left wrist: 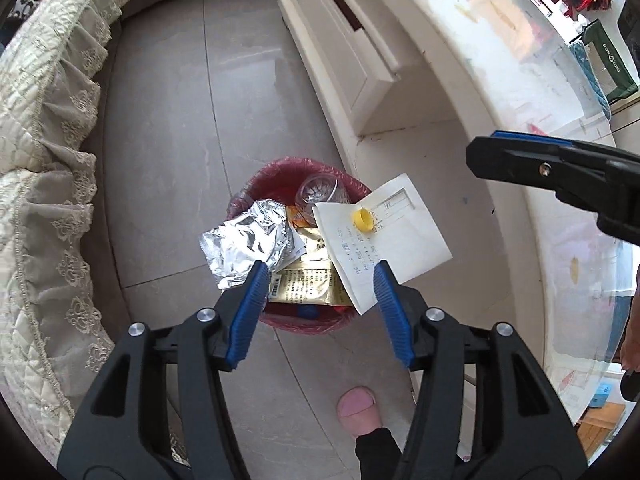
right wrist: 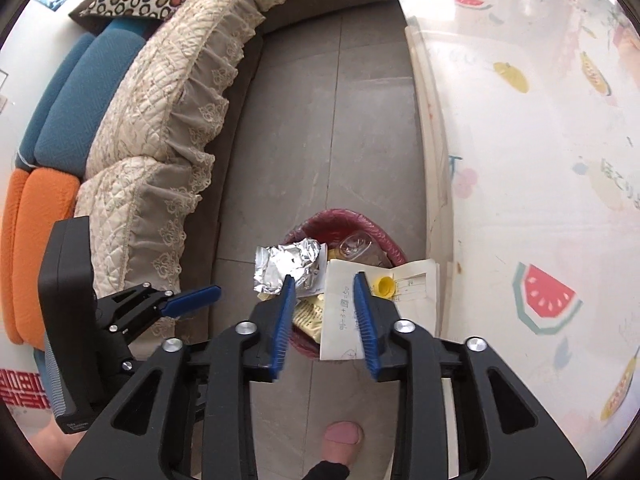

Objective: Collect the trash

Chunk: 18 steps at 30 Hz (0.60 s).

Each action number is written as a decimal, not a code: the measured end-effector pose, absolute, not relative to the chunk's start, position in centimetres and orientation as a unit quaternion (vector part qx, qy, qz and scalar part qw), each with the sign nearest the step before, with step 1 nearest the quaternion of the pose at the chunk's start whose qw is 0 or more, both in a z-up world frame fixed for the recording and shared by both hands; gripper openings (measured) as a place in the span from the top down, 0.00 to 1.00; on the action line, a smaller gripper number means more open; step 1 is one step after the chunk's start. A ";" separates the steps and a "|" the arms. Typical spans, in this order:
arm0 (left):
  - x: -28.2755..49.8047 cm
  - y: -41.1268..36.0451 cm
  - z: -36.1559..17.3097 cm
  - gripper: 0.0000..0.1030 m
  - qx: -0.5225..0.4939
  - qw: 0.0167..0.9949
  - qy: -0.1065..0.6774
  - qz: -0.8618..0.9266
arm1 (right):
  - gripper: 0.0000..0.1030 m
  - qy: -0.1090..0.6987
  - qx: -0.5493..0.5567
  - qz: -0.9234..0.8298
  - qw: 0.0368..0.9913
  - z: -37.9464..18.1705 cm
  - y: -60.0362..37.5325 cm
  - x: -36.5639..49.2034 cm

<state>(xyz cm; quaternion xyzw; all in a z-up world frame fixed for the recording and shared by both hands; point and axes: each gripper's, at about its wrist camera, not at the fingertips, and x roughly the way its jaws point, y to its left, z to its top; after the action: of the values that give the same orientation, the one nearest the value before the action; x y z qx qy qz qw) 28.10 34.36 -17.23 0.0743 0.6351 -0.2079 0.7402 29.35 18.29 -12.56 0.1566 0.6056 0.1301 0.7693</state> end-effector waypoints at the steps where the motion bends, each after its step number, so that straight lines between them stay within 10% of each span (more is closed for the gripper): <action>1: 27.9 34.4 -16.8 0.48 0.073 0.742 0.633 -0.207 | 0.64 0.603 0.158 0.131 0.771 -12.2 18.1 29.0; 18: 22.0 33.4 -6.4 0.13 0.139 0.820 0.541 -0.125 | 0.37 0.564 0.210 0.149 0.785 -6.3 11.8 21.7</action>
<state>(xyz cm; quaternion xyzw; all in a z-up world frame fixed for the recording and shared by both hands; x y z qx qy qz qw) 22.02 33.35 -6.38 0.1389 0.5412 -0.1246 0.8199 21.73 11.85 -6.27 0.2100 0.5637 0.1492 0.7848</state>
